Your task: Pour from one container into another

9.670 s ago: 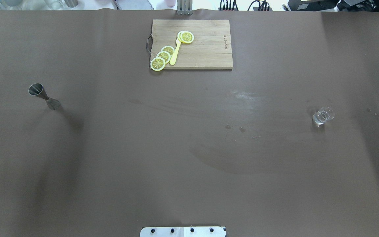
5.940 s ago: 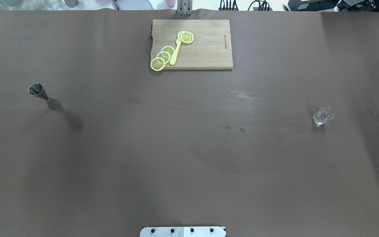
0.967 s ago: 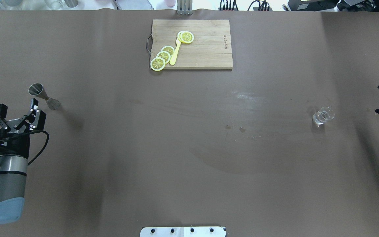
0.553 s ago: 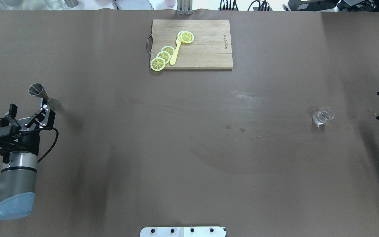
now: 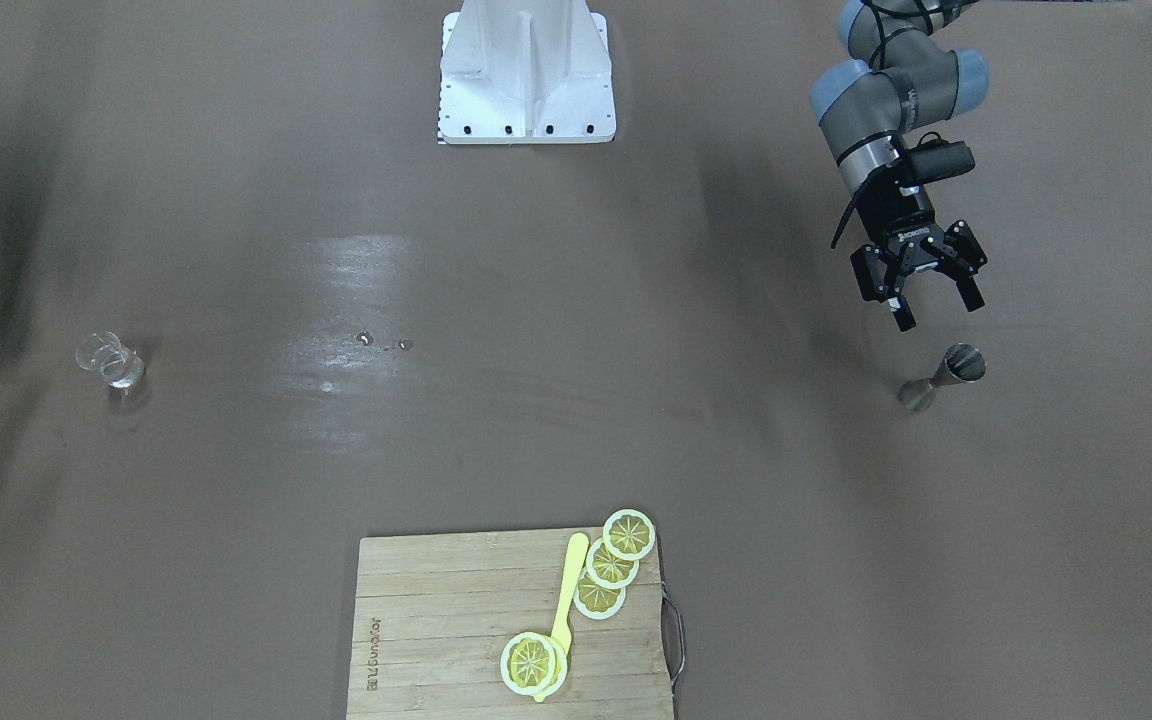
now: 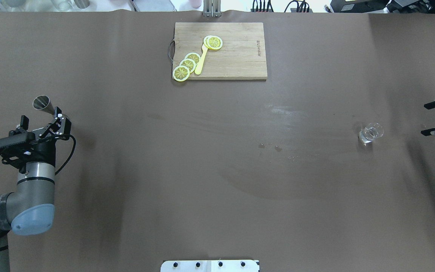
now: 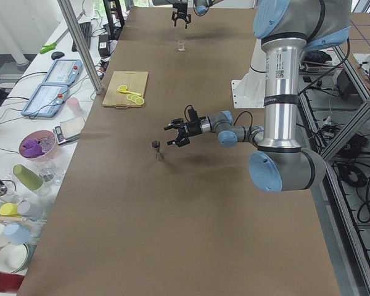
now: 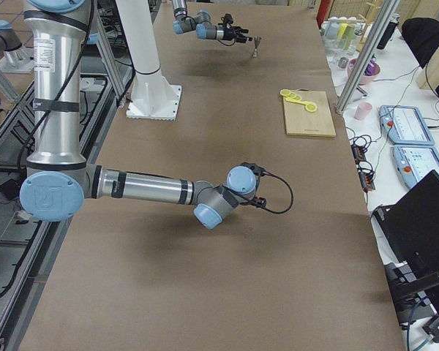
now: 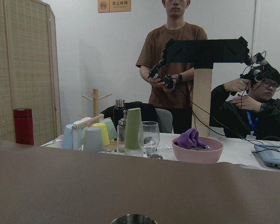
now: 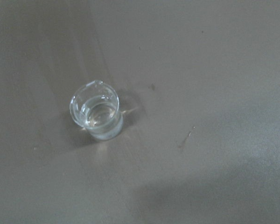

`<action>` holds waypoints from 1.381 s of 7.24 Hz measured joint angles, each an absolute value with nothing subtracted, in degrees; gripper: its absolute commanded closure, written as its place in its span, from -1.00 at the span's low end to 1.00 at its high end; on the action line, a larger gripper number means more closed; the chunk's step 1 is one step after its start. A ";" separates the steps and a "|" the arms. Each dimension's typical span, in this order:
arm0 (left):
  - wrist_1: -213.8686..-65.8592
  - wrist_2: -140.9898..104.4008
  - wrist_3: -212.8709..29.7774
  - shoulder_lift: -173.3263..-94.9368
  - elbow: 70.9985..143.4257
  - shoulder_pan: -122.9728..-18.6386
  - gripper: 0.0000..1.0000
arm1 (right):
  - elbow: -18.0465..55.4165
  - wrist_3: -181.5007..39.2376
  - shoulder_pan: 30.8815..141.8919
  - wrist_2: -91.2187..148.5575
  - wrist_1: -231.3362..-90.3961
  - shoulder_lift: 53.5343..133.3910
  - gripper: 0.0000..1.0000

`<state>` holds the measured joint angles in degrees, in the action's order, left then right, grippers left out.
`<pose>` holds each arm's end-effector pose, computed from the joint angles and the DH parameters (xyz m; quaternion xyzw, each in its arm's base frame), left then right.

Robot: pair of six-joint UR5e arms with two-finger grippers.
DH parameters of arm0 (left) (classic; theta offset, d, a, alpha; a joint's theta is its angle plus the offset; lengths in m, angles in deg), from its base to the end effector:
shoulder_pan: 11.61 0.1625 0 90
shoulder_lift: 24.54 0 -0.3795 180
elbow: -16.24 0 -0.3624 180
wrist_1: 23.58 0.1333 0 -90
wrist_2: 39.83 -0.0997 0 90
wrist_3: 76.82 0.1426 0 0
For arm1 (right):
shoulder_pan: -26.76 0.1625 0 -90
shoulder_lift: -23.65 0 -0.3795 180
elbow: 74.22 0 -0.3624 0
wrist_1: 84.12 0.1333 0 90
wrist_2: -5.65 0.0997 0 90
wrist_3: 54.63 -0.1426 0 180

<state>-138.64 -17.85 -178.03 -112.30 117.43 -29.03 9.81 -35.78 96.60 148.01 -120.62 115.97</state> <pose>0.3553 -0.3898 0.4738 0.5472 0.2131 -0.3545 0.7276 -0.1447 -0.4532 0.5845 0.3403 -0.4112 -0.4365 0.7243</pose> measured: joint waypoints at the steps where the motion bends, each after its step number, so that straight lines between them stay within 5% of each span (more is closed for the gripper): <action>1: -138.58 -17.39 -178.89 -113.01 115.89 -29.35 -0.94 | 9.15 -41.83 95.72 148.14 -116.76 115.63 -0.99; 10: -138.56 -13.18 -180.02 -121.04 104.28 -34.02 -0.94 | -0.43 -62.99 82.94 136.48 -86.62 114.55 -0.99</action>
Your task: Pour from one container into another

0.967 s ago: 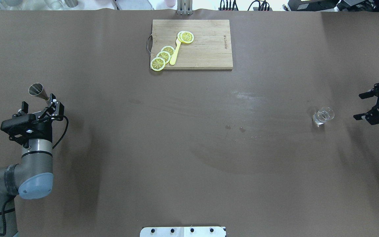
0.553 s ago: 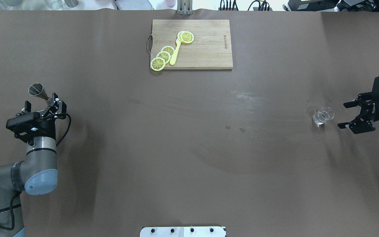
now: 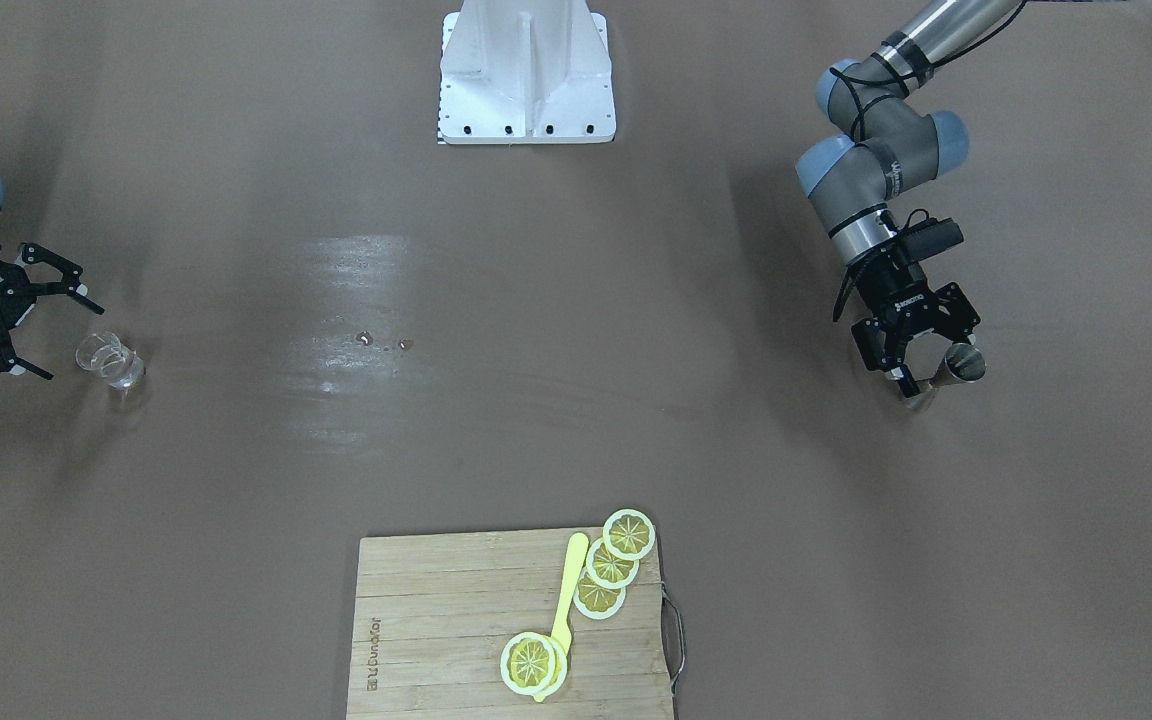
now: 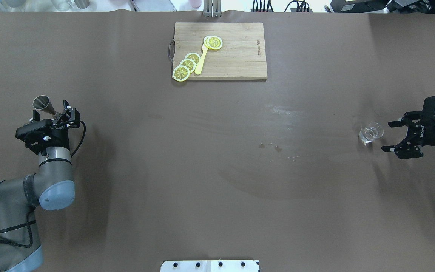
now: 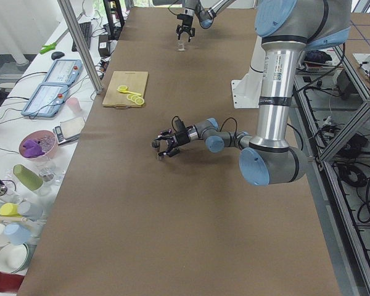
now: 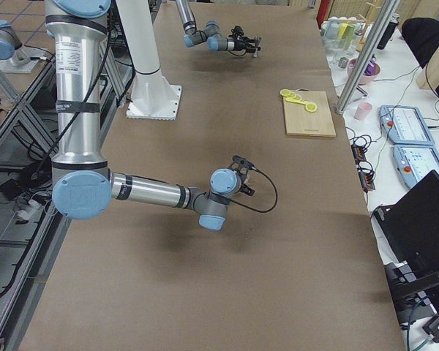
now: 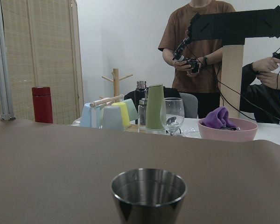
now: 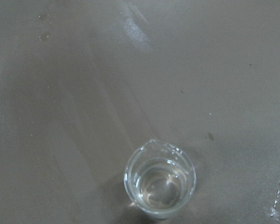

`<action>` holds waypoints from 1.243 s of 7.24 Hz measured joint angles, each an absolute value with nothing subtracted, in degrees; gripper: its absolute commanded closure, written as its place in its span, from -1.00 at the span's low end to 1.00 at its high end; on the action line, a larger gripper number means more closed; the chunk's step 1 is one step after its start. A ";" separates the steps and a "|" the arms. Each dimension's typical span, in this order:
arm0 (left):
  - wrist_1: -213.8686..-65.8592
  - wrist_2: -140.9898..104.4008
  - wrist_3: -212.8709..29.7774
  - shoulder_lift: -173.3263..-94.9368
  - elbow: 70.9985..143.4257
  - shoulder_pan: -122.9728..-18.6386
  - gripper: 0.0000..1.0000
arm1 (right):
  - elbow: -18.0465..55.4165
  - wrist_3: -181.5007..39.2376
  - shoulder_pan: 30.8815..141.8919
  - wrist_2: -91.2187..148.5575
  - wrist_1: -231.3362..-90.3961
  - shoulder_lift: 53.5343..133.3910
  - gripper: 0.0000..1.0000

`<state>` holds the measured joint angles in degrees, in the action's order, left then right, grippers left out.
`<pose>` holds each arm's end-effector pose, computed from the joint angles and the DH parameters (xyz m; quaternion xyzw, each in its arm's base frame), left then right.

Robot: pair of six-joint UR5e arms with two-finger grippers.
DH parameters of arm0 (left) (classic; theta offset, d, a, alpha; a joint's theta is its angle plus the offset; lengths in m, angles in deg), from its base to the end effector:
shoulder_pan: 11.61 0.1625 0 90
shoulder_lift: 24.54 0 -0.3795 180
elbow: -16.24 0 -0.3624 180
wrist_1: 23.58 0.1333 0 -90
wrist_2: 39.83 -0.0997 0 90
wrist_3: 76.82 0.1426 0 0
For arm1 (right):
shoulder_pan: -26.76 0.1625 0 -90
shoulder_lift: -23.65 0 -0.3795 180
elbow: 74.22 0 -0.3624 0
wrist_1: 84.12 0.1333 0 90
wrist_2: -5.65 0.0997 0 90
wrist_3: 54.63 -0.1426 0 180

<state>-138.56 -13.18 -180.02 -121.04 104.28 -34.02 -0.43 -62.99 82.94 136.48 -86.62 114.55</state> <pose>0.3836 -0.4403 0.5174 0.5235 0.1754 -0.3790 0.7426 -0.2314 -0.4173 0.5909 0.4014 -0.4603 -0.3649 0.7027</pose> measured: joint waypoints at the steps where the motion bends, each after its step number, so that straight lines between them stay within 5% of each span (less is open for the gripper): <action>1: -138.60 -12.87 -180.23 -121.24 103.66 -34.29 -0.93 | -1.26 -63.08 82.88 136.13 -85.37 113.99 -0.99; 4: -138.63 -12.65 -181.13 -122.12 102.17 -34.45 -0.82 | -2.21 -65.47 82.72 135.89 -80.96 112.68 -0.99; 7: -138.63 -10.81 -181.23 -122.51 101.79 -34.46 -0.03 | -6.11 -70.07 81.89 135.40 -71.18 112.11 -0.99; 9: -138.65 -10.24 -181.23 -122.53 101.77 -34.42 0.25 | -7.83 -71.69 80.95 134.40 -67.14 111.80 -0.99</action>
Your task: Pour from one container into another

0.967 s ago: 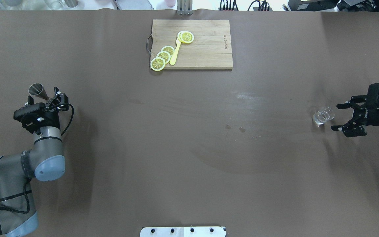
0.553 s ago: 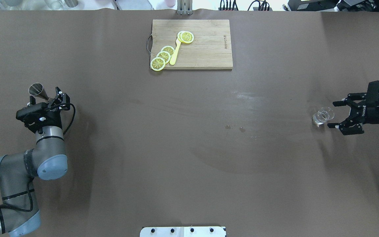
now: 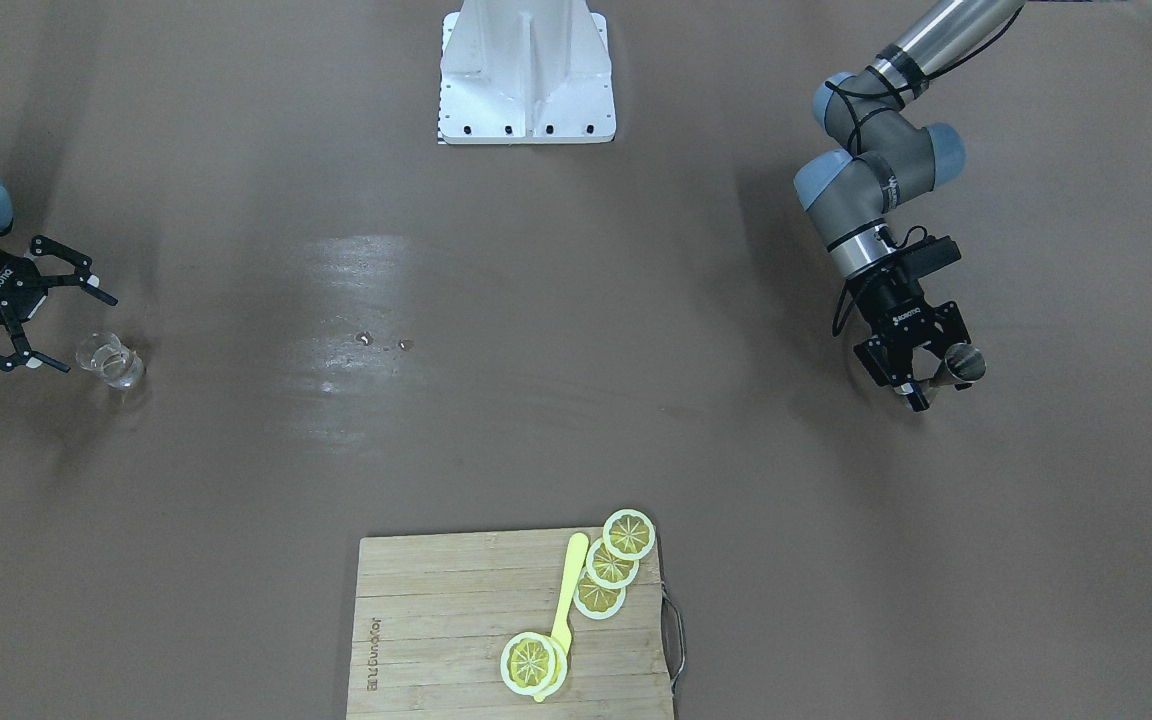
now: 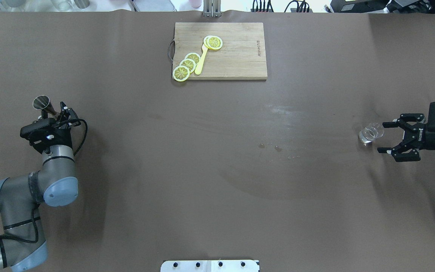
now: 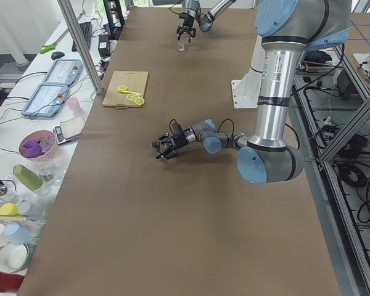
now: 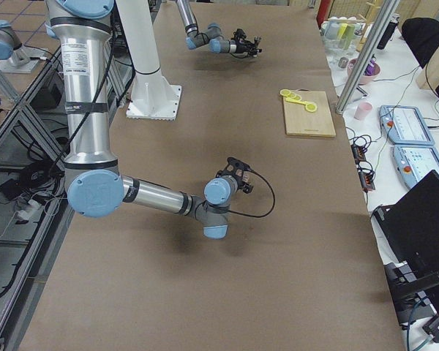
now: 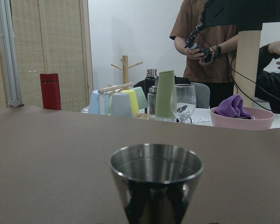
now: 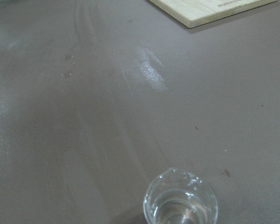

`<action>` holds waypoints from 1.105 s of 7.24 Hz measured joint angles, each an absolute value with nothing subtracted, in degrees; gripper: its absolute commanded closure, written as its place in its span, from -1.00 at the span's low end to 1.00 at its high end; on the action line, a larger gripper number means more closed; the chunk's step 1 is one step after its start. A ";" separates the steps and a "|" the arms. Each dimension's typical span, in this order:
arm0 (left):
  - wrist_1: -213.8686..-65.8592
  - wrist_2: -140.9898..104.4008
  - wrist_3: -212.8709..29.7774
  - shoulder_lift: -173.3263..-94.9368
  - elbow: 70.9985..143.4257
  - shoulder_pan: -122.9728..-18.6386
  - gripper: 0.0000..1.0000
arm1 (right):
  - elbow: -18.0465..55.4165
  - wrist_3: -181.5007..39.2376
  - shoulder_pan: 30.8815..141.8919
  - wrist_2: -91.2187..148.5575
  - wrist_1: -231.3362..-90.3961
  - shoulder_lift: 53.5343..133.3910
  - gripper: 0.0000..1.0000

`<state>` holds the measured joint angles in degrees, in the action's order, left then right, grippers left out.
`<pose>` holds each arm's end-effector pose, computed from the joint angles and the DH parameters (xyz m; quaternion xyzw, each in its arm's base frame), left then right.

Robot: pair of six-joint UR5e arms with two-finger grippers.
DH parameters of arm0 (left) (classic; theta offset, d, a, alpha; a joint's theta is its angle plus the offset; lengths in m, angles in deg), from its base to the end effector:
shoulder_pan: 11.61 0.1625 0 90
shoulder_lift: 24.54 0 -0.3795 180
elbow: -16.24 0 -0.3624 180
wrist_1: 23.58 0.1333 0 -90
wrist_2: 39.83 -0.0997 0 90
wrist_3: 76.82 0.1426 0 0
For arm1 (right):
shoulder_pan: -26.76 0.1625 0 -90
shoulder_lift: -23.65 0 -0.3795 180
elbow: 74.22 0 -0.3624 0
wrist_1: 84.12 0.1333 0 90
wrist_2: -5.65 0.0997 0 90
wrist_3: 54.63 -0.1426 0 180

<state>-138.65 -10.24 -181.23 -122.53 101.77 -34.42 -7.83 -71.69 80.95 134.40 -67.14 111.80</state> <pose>0.3941 -0.4449 0.5302 0.5018 0.1771 -0.3850 0.7540 -0.2381 -0.4053 0.5861 0.4632 -0.5030 -0.3347 0.6484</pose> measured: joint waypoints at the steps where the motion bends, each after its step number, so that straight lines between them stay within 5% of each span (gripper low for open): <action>1: -138.72 -9.88 -181.23 -122.53 101.84 -34.36 0.27 | -8.18 -72.22 80.63 133.74 -66.58 111.28 -0.99; 4: -138.87 -9.63 -181.21 -122.52 102.24 -34.29 0.28 | -11.06 -72.47 79.04 129.88 -64.03 109.90 -0.99; 7: -139.17 -10.04 -180.86 -122.43 102.94 -34.29 0.76 | -13.78 -73.37 77.54 127.87 -61.96 108.20 -0.99; 8: -139.05 -10.05 -180.60 -122.33 103.78 -34.36 0.76 | -13.98 -73.91 77.34 127.77 -61.86 108.05 -0.91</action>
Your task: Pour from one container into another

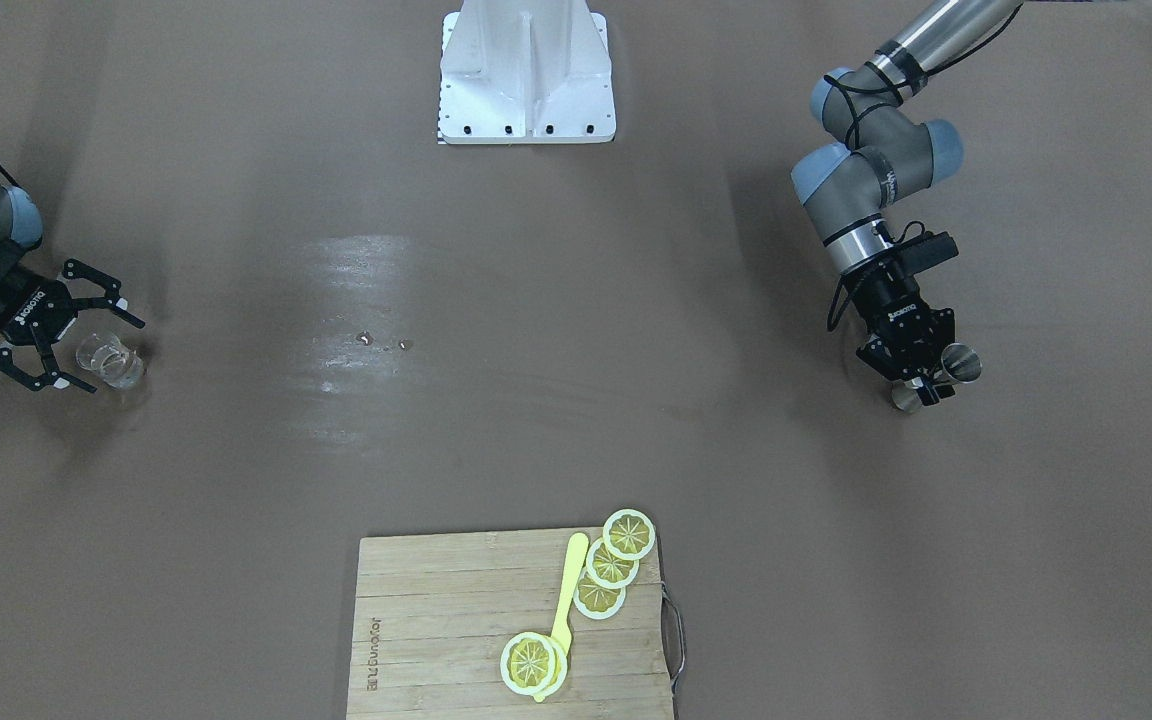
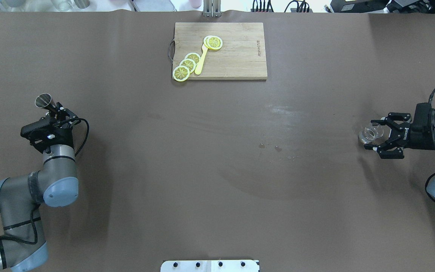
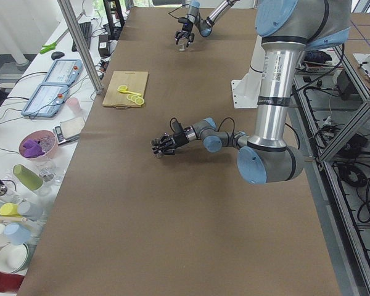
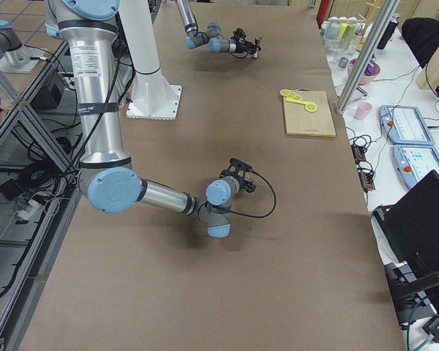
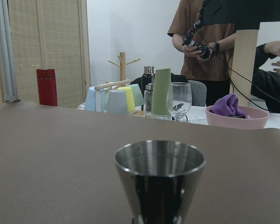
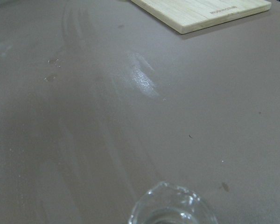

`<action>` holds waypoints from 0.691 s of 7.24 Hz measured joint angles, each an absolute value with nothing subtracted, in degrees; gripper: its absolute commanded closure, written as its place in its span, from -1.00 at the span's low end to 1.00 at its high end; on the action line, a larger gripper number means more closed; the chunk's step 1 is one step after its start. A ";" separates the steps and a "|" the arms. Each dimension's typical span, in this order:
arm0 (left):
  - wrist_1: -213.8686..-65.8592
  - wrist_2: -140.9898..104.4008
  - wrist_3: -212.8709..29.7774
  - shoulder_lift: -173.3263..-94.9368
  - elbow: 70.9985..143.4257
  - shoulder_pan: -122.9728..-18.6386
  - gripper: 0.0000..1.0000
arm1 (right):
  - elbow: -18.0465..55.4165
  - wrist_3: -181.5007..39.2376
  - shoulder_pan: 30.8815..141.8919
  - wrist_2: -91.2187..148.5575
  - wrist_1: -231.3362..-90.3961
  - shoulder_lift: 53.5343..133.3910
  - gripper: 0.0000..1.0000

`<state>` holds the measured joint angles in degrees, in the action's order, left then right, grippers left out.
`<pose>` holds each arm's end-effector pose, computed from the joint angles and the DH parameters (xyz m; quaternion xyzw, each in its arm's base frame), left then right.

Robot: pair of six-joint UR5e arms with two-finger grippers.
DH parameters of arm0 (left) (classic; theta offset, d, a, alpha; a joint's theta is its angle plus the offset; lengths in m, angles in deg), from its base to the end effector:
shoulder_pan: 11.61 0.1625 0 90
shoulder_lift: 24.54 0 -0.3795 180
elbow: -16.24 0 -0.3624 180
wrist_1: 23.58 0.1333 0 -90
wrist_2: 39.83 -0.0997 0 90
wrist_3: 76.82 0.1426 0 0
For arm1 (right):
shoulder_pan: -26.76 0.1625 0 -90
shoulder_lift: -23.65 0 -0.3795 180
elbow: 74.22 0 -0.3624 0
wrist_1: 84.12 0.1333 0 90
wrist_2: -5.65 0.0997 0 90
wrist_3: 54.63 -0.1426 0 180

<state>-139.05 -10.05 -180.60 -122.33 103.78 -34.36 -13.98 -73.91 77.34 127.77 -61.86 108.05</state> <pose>0.3932 -0.4436 0.5146 0.5001 0.1912 -0.3879 0.7502 -0.2678 -0.4163 0.5929 0.4849 -0.5008 -0.3102 0.6464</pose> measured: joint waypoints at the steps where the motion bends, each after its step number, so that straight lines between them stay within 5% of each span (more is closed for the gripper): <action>1: -138.74 -10.04 -180.35 -122.18 105.36 -34.41 0.76 | -14.13 -74.15 77.18 127.74 -61.82 108.04 -0.90; 2: -138.54 -10.04 -179.81 -122.03 107.03 -34.47 0.77 | -14.37 -74.21 77.05 127.71 -61.80 108.03 -0.83; 5: -138.68 -9.77 -172.65 -122.21 110.96 -34.50 1.00 | -14.92 -74.23 76.87 127.70 -61.80 107.99 -0.10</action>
<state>-138.68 -9.77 -172.65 -122.21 110.96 -34.50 -14.92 -74.23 76.87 127.70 -61.80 107.99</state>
